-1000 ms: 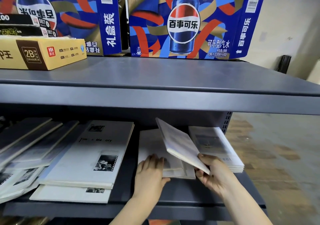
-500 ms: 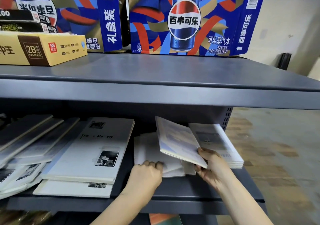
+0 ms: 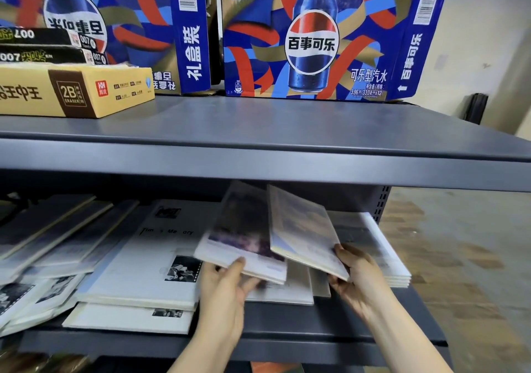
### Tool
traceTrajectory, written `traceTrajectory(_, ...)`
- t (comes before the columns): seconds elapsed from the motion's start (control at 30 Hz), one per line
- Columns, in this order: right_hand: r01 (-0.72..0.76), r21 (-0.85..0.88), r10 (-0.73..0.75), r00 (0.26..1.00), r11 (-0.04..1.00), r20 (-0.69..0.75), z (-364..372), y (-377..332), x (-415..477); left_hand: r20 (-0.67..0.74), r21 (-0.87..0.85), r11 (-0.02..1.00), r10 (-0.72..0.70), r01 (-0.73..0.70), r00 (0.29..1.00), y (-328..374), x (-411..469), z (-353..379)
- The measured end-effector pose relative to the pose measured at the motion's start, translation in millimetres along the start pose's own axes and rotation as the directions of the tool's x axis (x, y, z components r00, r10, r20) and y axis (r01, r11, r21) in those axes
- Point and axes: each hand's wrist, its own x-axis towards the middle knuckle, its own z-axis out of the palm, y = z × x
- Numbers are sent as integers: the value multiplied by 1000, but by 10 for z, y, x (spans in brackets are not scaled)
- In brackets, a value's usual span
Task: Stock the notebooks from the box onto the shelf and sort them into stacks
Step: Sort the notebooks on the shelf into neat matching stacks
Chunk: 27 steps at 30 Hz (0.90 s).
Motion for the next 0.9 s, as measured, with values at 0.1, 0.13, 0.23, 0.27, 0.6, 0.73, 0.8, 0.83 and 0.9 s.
traceTrajectory(0.1, 0, -93, -2, 1000, 996, -23, -14, 136, 32, -6, -121, 966, -231, 229, 973, -198, -112, 27)
traceTrajectory(0.13, 0, -127, -3, 1000, 992, -29, -27, 189, 52, -10, -147, 950, -280, 275, 960, -260, -131, 35)
traceTrajectory(0.23, 6, -275, -14, 999, 961, -28, -63, 322, 74, 41, -188, 925, -329, 330, 944, -415, -165, 31)
traceTrajectory(0.27, 12, -324, -22, 999, 946, -28, -76, 359, 68, 45, -183, 922, -340, 342, 940, -456, -170, 10)
traceTrajectory(0.6, 78, -639, -122, 992, 765, -25, -150, 538, 117, 100, 678, 533, -749, 506, 655, -135, -120, -159)
traceTrajectory(0.73, 66, -709, -105, 994, 702, -11, -122, 508, 154, 50, 844, 491, -469, 214, 882, -43, 90, -140)
traceTrajectory(0.8, 55, -735, -100, 995, 676, -17, -98, 490, 160, 67, 862, 506, -180, 34, 981, -57, 314, -139)
traceTrajectory(0.83, 54, -747, -106, 994, 663, -22, -86, 486, 163, 91, 894, 445, -74, -49, 993, -73, 412, -134)
traceTrajectory(0.9, 51, -770, -122, 992, 636, -35, -67, 482, 167, 117, 961, 256, -22, -108, 993, -130, 562, -126)
